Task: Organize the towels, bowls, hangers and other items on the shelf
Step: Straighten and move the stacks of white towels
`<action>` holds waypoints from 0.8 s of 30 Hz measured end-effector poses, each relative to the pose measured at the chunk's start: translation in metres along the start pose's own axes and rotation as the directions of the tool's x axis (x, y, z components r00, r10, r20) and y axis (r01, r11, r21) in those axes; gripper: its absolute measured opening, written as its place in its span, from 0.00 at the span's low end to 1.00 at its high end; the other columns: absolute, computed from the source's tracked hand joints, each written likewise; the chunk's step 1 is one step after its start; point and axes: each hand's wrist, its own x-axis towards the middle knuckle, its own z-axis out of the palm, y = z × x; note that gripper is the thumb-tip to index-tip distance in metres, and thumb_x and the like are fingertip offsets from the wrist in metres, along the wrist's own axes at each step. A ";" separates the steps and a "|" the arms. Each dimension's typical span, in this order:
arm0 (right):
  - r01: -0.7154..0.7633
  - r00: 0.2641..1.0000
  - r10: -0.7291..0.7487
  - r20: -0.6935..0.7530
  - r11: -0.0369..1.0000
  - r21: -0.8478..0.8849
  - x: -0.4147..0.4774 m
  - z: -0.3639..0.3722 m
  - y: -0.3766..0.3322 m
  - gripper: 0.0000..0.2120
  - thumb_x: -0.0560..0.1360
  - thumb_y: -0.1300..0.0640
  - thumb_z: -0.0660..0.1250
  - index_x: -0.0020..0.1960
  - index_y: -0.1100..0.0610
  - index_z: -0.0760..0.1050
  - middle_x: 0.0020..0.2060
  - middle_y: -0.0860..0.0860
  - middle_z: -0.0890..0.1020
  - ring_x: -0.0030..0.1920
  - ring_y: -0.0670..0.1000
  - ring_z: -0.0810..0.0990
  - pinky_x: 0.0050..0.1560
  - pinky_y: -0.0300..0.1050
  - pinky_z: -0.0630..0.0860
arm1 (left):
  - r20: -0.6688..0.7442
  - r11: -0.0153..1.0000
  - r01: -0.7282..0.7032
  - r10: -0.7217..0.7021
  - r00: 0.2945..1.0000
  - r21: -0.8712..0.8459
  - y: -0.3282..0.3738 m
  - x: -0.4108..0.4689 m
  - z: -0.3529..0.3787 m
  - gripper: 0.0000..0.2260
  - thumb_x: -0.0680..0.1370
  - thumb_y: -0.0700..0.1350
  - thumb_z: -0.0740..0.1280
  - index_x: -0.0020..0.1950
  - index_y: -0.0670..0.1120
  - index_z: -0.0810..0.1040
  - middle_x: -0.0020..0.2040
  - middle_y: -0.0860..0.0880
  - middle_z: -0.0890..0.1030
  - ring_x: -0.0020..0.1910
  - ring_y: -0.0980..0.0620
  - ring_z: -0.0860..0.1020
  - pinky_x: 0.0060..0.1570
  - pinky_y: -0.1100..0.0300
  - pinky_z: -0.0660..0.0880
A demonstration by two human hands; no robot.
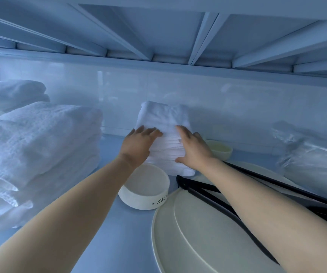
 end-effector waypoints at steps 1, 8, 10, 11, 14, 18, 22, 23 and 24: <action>0.019 1.000 -0.019 -0.007 1.000 0.007 0.001 0.001 -0.003 0.45 0.66 0.51 0.76 0.73 0.54 0.52 0.74 0.50 0.56 0.62 0.61 0.68 0.59 0.53 0.71 | -0.011 1.000 0.015 -0.015 1.000 0.016 -0.004 0.000 0.000 0.29 0.70 0.35 0.68 0.67 0.53 0.66 0.68 0.57 0.69 0.65 0.50 0.67 0.54 0.56 0.70; 0.052 0.999 -0.052 -0.002 0.998 -0.021 0.003 0.007 -0.010 0.42 0.69 0.50 0.73 0.74 0.53 0.51 0.75 0.50 0.51 0.64 0.60 0.66 0.60 0.51 0.70 | 0.027 0.992 0.062 -0.060 0.998 -0.109 -0.013 -0.003 0.008 0.30 0.71 0.44 0.73 0.70 0.53 0.65 0.72 0.54 0.63 0.69 0.49 0.64 0.55 0.53 0.72; 0.050 0.999 -0.051 -0.019 0.999 -0.021 -0.001 0.011 -0.006 0.43 0.70 0.49 0.72 0.75 0.53 0.50 0.76 0.49 0.50 0.64 0.60 0.65 0.62 0.49 0.67 | 0.034 0.988 0.055 -0.051 0.998 -0.145 -0.013 -0.009 0.012 0.31 0.72 0.48 0.72 0.72 0.55 0.62 0.74 0.54 0.61 0.72 0.49 0.60 0.60 0.52 0.70; 0.047 0.998 -0.048 -0.031 0.999 -0.016 -0.003 0.013 -0.005 0.42 0.70 0.49 0.72 0.75 0.53 0.50 0.76 0.49 0.51 0.64 0.60 0.65 0.63 0.49 0.66 | 0.032 0.987 0.041 -0.037 0.999 -0.154 -0.014 -0.012 0.012 0.31 0.73 0.49 0.71 0.72 0.56 0.61 0.75 0.54 0.60 0.73 0.49 0.59 0.63 0.51 0.68; 0.014 0.998 -0.014 -0.067 1.000 -0.004 -0.005 0.018 -0.007 0.39 0.71 0.51 0.71 0.74 0.54 0.53 0.75 0.50 0.53 0.62 0.60 0.66 0.63 0.48 0.66 | 0.014 0.983 0.009 -0.006 1.000 -0.181 -0.019 -0.017 0.010 0.29 0.75 0.47 0.69 0.72 0.58 0.62 0.75 0.52 0.59 0.74 0.46 0.56 0.70 0.47 0.61; -0.011 0.997 0.013 -0.074 1.000 0.029 -0.001 0.016 -0.005 0.37 0.71 0.53 0.71 0.73 0.55 0.54 0.74 0.50 0.55 0.63 0.60 0.65 0.61 0.50 0.69 | -0.021 0.963 0.060 -0.068 0.997 -0.263 -0.019 -0.017 0.009 0.27 0.76 0.43 0.67 0.72 0.59 0.63 0.75 0.49 0.58 0.74 0.44 0.56 0.71 0.49 0.59; -0.015 0.998 0.020 -0.064 0.997 0.077 0.005 0.009 0.004 0.37 0.70 0.54 0.72 0.72 0.54 0.56 0.72 0.50 0.58 0.63 0.59 0.66 0.60 0.51 0.71 | 0.148 0.961 0.057 -0.017 0.989 -0.270 -0.019 -0.010 0.007 0.32 0.77 0.45 0.65 0.75 0.61 0.53 0.77 0.50 0.51 0.76 0.47 0.49 0.72 0.56 0.50; -0.019 0.998 0.025 -0.065 0.996 0.092 0.006 0.007 0.007 0.37 0.69 0.54 0.73 0.72 0.53 0.57 0.71 0.49 0.59 0.63 0.58 0.67 0.59 0.52 0.72 | 0.216 0.959 0.073 -0.013 0.976 -0.274 -0.018 -0.009 0.006 0.33 0.77 0.47 0.65 0.75 0.61 0.49 0.78 0.51 0.48 0.76 0.48 0.46 0.72 0.56 0.49; -0.020 0.998 0.026 -0.057 0.994 0.103 0.006 0.005 0.009 0.38 0.69 0.53 0.74 0.72 0.52 0.57 0.71 0.49 0.59 0.63 0.58 0.67 0.58 0.52 0.72 | 0.263 0.957 0.084 -0.009 0.965 -0.278 -0.018 -0.008 0.006 0.33 0.77 0.49 0.64 0.75 0.62 0.47 0.78 0.52 0.46 0.76 0.48 0.44 0.72 0.55 0.49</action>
